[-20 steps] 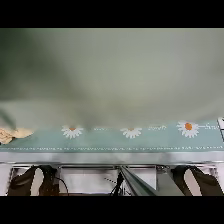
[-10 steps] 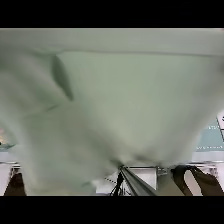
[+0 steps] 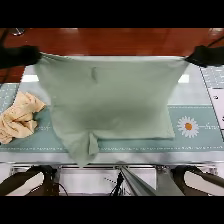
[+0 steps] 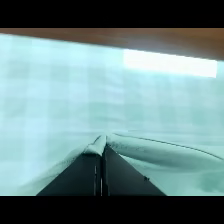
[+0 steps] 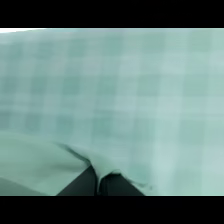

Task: Fold the shirts.

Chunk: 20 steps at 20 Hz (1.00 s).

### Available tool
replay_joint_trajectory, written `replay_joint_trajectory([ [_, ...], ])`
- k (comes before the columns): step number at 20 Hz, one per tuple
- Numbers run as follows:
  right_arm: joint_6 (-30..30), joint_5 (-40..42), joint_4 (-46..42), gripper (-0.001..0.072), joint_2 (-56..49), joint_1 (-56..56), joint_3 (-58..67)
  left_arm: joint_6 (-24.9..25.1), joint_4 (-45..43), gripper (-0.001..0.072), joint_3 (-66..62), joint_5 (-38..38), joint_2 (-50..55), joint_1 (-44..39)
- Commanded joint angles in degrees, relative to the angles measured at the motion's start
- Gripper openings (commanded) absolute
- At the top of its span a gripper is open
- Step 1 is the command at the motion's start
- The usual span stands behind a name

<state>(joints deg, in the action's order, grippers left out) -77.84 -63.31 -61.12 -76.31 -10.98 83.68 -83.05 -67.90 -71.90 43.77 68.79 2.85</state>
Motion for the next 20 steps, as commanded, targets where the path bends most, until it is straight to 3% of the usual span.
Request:
replay_joint_trajectory([
  [1, -3.48, 6.45, 0.20, 0.0020, -16.17, 1.07, 6.75, -2.51, 0.68, 0.0018, -6.69, -5.81, 15.72, -1.03],
  [5, -7.48, 2.58, 0.20, 0.0020, -28.00, 1.09, 17.73, -5.16, 1.36, 0.0018, -15.76, 1.42, 26.99, -1.07],
  [10, -5.64, -0.96, -0.87, 0.0021, -30.56, 0.87, 19.37, -4.81, 2.38, 0.0019, -17.05, 5.97, 29.24, -0.90],
  [15, -0.74, -9.79, 3.21, 0.0021, -30.14, -2.36, 19.34, -1.55, 2.38, 0.0019, -17.79, 16.09, 29.24, 1.09],
  [18, 0.17, -17.33, -0.81, 0.0021, -30.56, -3.23, 19.06, 5.25, 1.44, 0.0019, -17.77, 27.85, 31.04, 1.16],
  [20, 0.04, -19.02, -1.99, 0.0021, -30.75, -3.19, 17.49, 5.53, -1.57, 0.0019, -17.27, 32.20, 32.76, 1.16],
])
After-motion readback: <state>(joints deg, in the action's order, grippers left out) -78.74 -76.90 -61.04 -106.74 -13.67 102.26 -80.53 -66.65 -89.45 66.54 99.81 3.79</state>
